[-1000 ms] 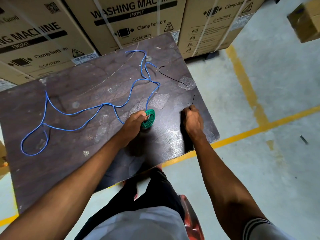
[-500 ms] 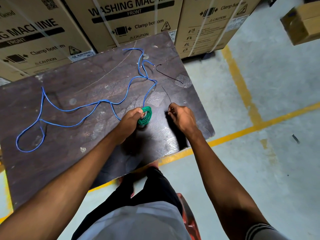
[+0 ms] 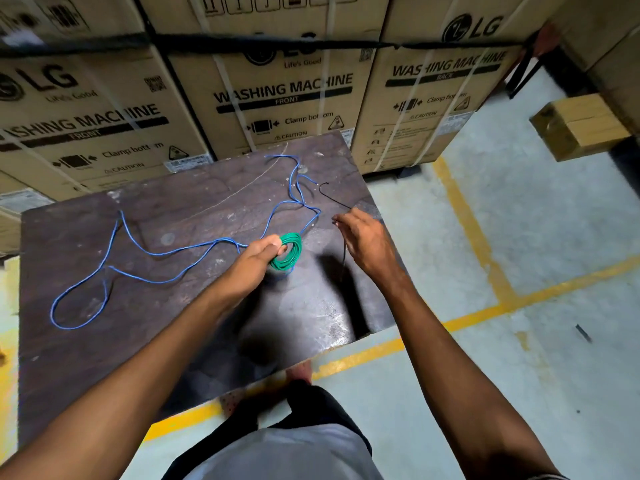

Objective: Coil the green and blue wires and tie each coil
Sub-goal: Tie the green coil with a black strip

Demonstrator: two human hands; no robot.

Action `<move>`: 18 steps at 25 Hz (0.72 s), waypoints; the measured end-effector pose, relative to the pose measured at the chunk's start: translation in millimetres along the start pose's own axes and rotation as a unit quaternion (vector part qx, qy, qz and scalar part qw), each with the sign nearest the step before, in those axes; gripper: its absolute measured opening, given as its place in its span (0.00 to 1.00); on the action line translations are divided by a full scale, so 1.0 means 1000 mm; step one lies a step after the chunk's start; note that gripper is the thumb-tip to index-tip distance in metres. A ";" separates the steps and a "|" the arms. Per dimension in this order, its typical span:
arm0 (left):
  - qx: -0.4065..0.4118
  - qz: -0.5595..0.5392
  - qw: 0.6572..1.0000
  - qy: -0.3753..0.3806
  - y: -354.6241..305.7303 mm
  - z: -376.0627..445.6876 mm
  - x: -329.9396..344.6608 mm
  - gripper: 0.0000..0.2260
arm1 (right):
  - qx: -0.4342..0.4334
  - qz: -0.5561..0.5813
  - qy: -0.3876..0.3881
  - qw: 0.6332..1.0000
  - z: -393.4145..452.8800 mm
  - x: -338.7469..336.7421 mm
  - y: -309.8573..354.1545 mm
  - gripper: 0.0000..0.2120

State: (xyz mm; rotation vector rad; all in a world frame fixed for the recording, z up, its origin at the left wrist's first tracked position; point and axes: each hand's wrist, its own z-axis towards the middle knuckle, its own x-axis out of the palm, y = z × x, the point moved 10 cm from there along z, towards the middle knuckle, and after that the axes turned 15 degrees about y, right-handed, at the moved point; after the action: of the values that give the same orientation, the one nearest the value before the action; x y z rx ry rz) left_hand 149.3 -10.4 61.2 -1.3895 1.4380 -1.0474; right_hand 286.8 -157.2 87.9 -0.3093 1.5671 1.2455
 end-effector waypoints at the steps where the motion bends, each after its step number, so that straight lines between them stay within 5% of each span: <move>1: 0.001 -0.008 1.000 0.001 -0.009 -0.006 -0.002 0.13 | 0.000 0.032 -0.025 0.999 0.008 -0.011 0.003 0.08; 5: 0.016 -0.071 0.997 0.006 -0.051 -0.033 -0.016 0.07 | 0.061 0.222 -0.079 0.970 0.053 -0.040 0.016 0.10; 11: 0.079 -0.225 0.971 -0.005 -0.095 -0.066 -0.029 0.08 | 0.037 0.321 -0.164 0.932 0.103 -0.067 0.072 0.07; 18: 0.133 -0.281 0.950 -0.026 -0.114 -0.081 -0.057 0.05 | 0.004 0.463 -0.131 0.877 0.124 -0.052 0.119 0.05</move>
State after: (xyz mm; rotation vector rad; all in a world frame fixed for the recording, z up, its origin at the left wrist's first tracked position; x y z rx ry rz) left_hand 104.1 44.0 194.8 -1.6468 0.8277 -1.4844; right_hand 291.4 -24.7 208.9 0.6885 1.5008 1.8937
